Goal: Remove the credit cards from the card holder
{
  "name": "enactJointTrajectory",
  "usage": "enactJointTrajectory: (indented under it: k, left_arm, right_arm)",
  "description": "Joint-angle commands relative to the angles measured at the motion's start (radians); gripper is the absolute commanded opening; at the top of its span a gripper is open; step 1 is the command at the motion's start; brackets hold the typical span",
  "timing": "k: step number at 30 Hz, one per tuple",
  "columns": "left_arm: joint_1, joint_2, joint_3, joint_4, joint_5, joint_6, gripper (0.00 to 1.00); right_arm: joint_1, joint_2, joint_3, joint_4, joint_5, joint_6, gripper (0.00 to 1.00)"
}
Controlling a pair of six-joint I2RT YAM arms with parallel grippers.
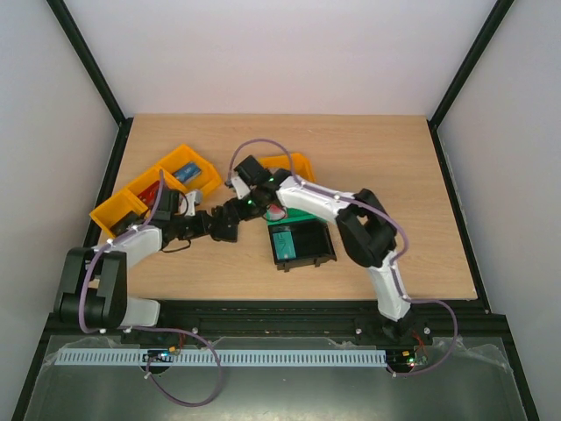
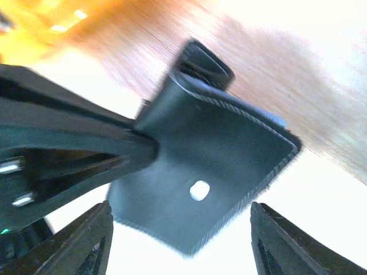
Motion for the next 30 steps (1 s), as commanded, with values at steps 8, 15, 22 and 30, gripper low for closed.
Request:
enactJointTrajectory:
  k: [8,15,22,30]
  left_arm:
    - [0.026,-0.205,0.199,-0.098,0.389,0.206,0.02]
    - [0.032,-0.316,0.336,0.226,0.735,-0.019,0.02]
    - [0.002,-0.37,0.384,1.06,0.687,-0.721,0.02]
    - [-0.081,-0.411,0.494,0.928,0.635,-0.657,0.02]
  right_arm:
    - [-0.18,-0.532,-0.153,0.179,-0.252,-0.16,0.71]
    - [-0.232,-0.824,-0.257,0.346,-0.429,-0.255,0.83]
    - [-0.232,-0.944,-0.264,0.38,-0.519,-0.282,0.86]
    - [-0.2,-0.929,-0.263,0.475,-0.544,-0.138,0.64]
